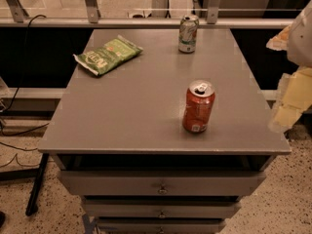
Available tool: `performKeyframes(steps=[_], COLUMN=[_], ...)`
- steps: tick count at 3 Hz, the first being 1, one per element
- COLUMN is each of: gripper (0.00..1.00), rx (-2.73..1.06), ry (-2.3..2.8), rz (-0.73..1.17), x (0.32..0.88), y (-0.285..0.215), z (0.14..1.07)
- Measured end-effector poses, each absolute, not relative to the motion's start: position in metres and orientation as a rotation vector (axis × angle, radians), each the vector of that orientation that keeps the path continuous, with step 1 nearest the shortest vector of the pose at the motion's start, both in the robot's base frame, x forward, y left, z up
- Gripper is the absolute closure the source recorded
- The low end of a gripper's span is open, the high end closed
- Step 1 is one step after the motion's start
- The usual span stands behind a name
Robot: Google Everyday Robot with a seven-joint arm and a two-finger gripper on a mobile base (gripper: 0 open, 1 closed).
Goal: Knock coke can over
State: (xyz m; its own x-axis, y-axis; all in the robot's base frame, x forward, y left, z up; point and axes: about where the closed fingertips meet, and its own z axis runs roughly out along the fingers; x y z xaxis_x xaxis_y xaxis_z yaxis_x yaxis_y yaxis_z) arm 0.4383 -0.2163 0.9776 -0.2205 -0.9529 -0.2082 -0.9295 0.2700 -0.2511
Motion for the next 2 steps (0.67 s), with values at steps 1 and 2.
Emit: performKeyframes(steps=[1, 2], gripper=[0.00, 0.00], rx=[-1.723, -1.732], ry=[2.214, 2.100], rz=[-0.093, 0.000], x=[0.439, 0.447], y=[-0.214, -0.199], z=[0.978, 0.977])
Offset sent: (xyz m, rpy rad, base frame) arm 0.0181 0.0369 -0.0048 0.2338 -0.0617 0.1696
